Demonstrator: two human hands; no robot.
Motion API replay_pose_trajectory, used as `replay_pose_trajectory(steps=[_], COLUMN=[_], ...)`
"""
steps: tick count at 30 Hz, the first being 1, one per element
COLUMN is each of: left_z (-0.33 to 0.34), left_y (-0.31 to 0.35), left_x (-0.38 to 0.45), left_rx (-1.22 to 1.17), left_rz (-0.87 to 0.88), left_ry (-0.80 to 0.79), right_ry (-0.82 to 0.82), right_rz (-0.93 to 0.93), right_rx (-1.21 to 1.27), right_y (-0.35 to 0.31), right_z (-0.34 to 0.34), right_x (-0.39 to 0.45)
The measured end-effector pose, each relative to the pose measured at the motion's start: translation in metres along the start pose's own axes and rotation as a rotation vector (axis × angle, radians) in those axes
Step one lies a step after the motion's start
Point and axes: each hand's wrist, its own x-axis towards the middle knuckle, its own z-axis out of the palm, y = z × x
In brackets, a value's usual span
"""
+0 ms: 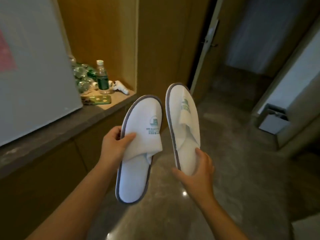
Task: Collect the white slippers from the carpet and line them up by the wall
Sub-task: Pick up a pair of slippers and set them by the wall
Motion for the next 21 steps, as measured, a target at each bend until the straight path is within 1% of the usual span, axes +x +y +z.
replay_pose_trajectory(steps=[5, 11, 16, 21], left_z=[0.120, 0.238, 0.333, 0.413], left_y=[0.005, -0.003, -0.020, -0.011], left_x=[0.029, 0.086, 0.161, 0.232], left_rx=[0.018, 0.014, -0.042, -0.078], left_rz=[-0.021, -0.044, -0.099, -0.092], left_ry=[-0.119, -0.216, -0.202, -0.209], right_ry=[0.102, 0.166, 0.163, 0.119], right_rz=[0.076, 0.142, 0.148, 0.144], right_rx=[0.001, 0.017, -0.005, -0.010], right_y=[0.060, 0.121, 0.162, 0.185], right_z=[-0.063, -0.098, -0.111, -0.128], right_x=[0.056, 0.137, 0.248, 0.352])
